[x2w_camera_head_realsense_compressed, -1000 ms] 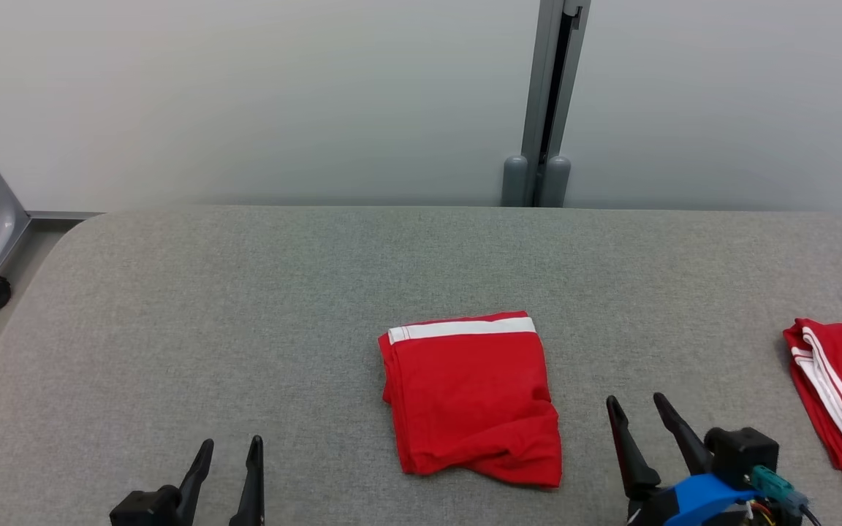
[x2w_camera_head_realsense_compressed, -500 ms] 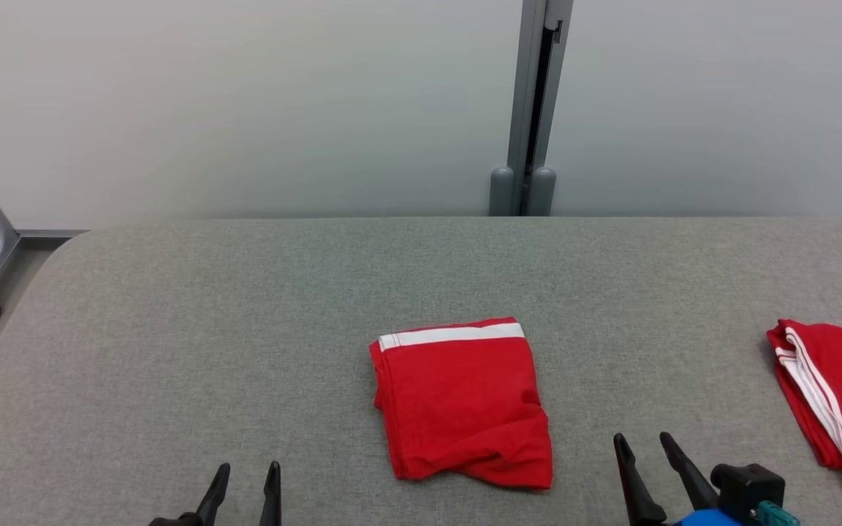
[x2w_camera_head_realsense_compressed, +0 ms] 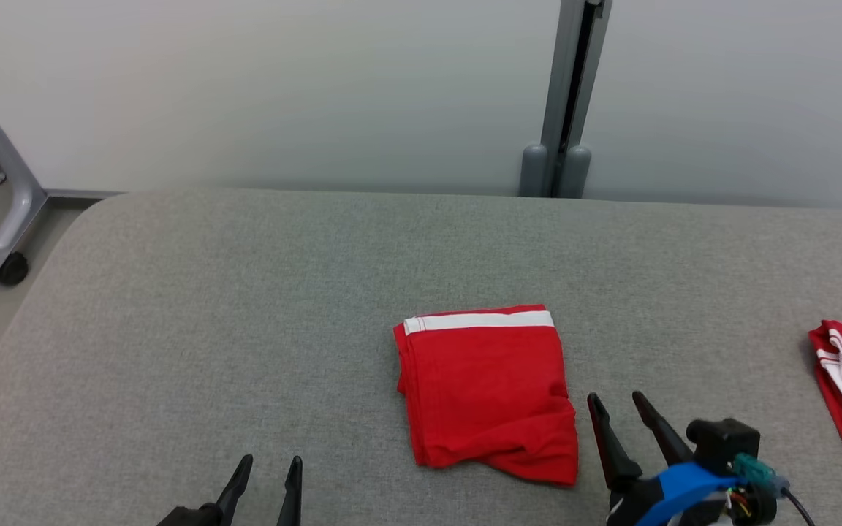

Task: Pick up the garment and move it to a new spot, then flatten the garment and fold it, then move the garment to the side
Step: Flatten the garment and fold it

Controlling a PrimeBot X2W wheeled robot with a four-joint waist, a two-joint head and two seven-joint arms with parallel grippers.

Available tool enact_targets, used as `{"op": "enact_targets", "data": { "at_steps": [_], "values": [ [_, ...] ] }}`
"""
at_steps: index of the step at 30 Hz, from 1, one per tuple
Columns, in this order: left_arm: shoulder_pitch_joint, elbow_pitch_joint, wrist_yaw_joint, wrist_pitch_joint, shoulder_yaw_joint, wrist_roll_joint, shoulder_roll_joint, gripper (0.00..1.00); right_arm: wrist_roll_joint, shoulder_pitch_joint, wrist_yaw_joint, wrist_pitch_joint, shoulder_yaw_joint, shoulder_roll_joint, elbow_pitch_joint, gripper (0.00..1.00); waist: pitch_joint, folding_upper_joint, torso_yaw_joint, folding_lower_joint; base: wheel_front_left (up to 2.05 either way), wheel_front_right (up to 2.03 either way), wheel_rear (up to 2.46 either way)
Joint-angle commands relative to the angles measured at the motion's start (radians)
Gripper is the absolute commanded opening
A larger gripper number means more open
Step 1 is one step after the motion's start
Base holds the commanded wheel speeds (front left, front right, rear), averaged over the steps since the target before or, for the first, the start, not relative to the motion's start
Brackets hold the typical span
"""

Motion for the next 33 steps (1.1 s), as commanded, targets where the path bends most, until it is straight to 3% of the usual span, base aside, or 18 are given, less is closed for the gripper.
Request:
{"op": "enact_targets", "data": {
  "at_steps": [1, 5, 12, 13, 14, 15, 18, 23, 33],
  "values": [
    [-0.03, -0.007, 0.002, -0.002, -0.014, -0.008, 0.009, 1.0, 0.006, -0.042, 0.0, -0.003, -0.003, -0.002, 0.015, 1.0, 0.034, 0.0, 0.027, 0.0, 0.0, 0.0, 0.0],
    [-0.061, -0.002, 0.002, -0.002, -0.04, -0.037, 0.027, 1.0, 0.005, -0.142, 0.0, -0.003, -0.003, -0.002, 0.098, 1.0, 0.084, 0.0, 0.072, 0.0, 0.0, 0.0, 0.0],
    [-0.111, 0.001, 0.002, -0.002, -0.084, -0.08, 0.057, 1.0, 0.022, -0.274, 0.0, -0.003, 0.015, -0.003, 0.356, 1.0, 0.145, 0.0, 0.132, 0.0, 0.0, 0.0, 0.0],
    [-0.115, 0.001, 0.002, -0.002, -0.087, -0.085, 0.059, 1.0, 0.031, -0.284, 0.0, 0.001, 0.023, -0.003, 0.399, 0.53, 0.15, 0.0, 0.137, 0.0, 0.0, 0.0, 0.0],
    [-0.118, 0.001, 0.002, -0.002, -0.089, -0.088, 0.06, 1.0, 0.046, -0.285, 0.0, 0.004, 0.034, -0.002, 0.436, 0.21, 0.152, 0.0, 0.139, 0.0, 0.0, 0.0, 0.0],
    [-0.12, 0.002, 0.002, -0.002, -0.089, -0.092, 0.064, 1.0, 0.058, -0.285, 0.0, 0.006, 0.042, 0.0, 0.463, 0.0, 0.153, 0.0, 0.14, 0.0, 0.0, 0.0, 0.0],
    [-0.115, 0.001, 0.002, -0.002, -0.078, -0.098, 0.072, 1.0, 0.07, -0.286, 0.0, 0.007, 0.037, 0.002, 0.491, 0.0, 0.15, 0.0, 0.126, 0.0, 0.0, 0.0, 0.0],
    [-0.088, -0.009, 0.002, -0.002, -0.069, -0.091, 0.069, 1.0, 0.021, -0.256, -0.001, 0.001, -0.036, -0.01, 0.422, 0.0, 0.12, 0.0, 0.052, 0.0, 0.0, 0.0, 0.0],
    [-0.075, -0.052, 0.002, -0.002, -0.108, -0.071, 0.041, 1.0, -0.014, -0.157, -0.001, 0.0, -0.031, -0.006, 0.314, 0.0, 0.078, 0.0, -0.23, 0.0, 0.0, 0.0, 0.0]
  ]
}}
